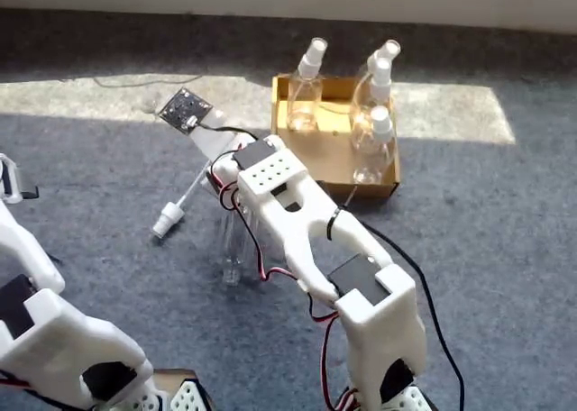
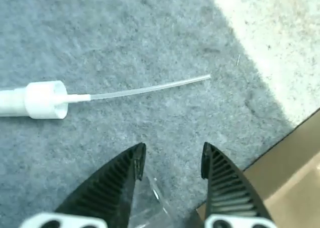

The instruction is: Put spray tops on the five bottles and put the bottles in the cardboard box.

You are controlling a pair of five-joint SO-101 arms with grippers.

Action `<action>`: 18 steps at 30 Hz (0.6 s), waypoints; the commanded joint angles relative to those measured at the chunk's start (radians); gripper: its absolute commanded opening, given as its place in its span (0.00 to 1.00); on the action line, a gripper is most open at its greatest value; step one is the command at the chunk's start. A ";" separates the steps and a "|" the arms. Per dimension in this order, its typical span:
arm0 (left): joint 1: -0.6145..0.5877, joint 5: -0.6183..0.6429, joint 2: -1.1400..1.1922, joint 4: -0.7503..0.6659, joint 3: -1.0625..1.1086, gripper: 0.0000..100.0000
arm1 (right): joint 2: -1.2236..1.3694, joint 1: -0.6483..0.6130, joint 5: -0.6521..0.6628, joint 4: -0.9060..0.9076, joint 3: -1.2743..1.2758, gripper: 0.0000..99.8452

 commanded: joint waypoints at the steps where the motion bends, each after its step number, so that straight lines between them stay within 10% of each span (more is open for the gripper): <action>1: 0.019 -0.003 -0.012 -0.002 -0.048 0.23 | -0.022 0.022 -0.009 0.044 -0.002 0.15; 18: 0.025 -0.003 -0.012 0.000 -0.048 0.23 | -0.177 0.022 -0.015 0.200 0.182 0.15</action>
